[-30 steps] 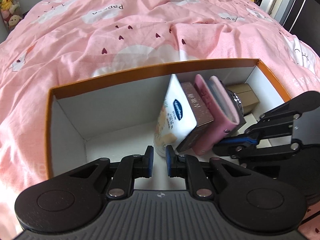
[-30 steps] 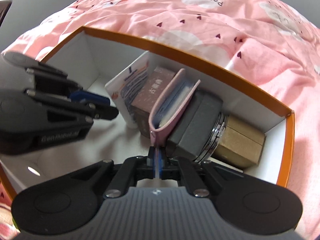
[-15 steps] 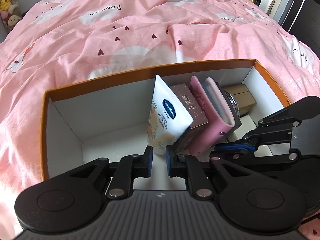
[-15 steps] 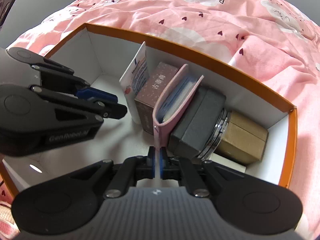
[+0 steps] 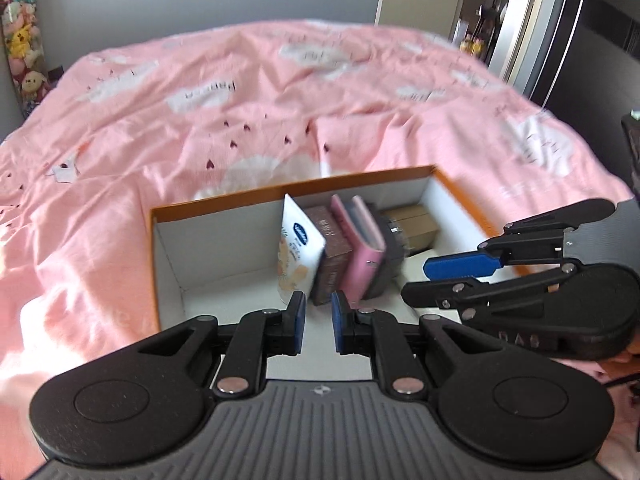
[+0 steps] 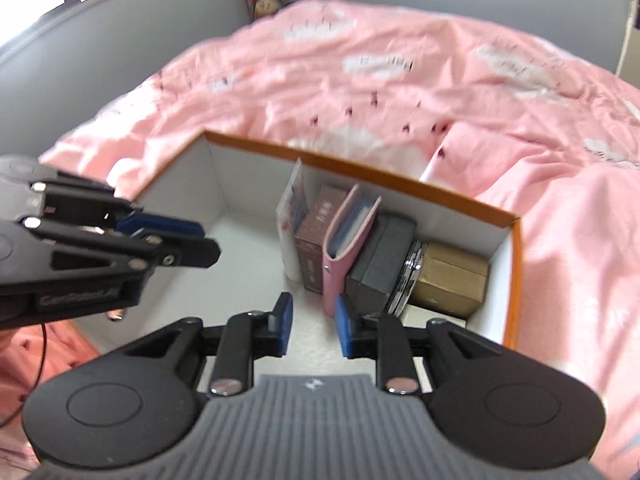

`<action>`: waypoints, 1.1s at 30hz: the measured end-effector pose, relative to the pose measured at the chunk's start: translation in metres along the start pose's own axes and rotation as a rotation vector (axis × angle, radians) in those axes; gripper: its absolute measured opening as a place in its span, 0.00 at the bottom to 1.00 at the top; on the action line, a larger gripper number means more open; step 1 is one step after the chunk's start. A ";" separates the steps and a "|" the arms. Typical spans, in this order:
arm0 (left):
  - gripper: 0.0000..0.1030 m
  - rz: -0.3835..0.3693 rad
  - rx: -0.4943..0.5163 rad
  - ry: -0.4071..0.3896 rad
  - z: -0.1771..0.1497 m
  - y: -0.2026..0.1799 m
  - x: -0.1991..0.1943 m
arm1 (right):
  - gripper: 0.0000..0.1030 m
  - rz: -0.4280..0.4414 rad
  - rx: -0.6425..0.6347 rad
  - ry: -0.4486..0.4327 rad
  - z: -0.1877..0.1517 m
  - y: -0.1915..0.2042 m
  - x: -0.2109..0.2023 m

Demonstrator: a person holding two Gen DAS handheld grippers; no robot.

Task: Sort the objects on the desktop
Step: 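Grasp the white crocheted bunny with the left tool while the right tool reaches toward the plush dog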

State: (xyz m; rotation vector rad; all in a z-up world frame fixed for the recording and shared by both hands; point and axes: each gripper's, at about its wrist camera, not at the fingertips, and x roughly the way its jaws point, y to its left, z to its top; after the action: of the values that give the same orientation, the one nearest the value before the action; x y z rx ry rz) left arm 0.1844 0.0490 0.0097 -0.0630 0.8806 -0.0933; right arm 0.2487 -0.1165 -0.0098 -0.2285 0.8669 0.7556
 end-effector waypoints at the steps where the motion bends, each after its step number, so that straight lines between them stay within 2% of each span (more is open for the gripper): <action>1: 0.14 -0.005 -0.007 -0.015 -0.004 -0.001 -0.010 | 0.31 0.001 0.013 -0.023 -0.004 0.002 -0.010; 6: 0.17 -0.031 -0.021 -0.031 -0.029 -0.006 -0.047 | 0.35 0.002 0.070 -0.085 -0.031 0.012 -0.049; 10: 0.18 -0.024 -0.048 0.005 -0.052 -0.008 -0.059 | 0.36 -0.036 0.095 -0.062 -0.062 0.021 -0.060; 14: 0.18 -0.018 -0.059 0.047 -0.077 -0.007 -0.064 | 0.44 -0.112 0.055 -0.058 -0.089 0.036 -0.069; 17: 0.19 -0.028 -0.053 0.062 -0.092 -0.009 -0.070 | 0.44 -0.078 0.055 -0.038 -0.105 0.043 -0.074; 22: 0.41 -0.002 -0.008 0.133 -0.110 -0.018 -0.081 | 0.46 -0.086 0.012 0.010 -0.124 0.053 -0.078; 24: 0.46 0.016 0.017 0.161 -0.118 -0.020 -0.084 | 0.48 -0.047 -0.016 0.019 -0.129 0.058 -0.078; 28: 0.46 0.027 -0.005 0.263 -0.135 -0.017 -0.086 | 0.48 0.082 -0.105 0.059 -0.133 0.078 -0.071; 33: 0.46 0.018 0.045 0.307 -0.152 -0.026 -0.095 | 0.48 0.181 -0.223 0.108 -0.140 0.110 -0.062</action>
State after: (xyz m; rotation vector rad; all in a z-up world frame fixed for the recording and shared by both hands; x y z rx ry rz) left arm 0.0056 0.0310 -0.0117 0.0020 1.1854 -0.1071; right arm 0.0634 -0.1342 -0.0398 -0.3957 0.9135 1.0181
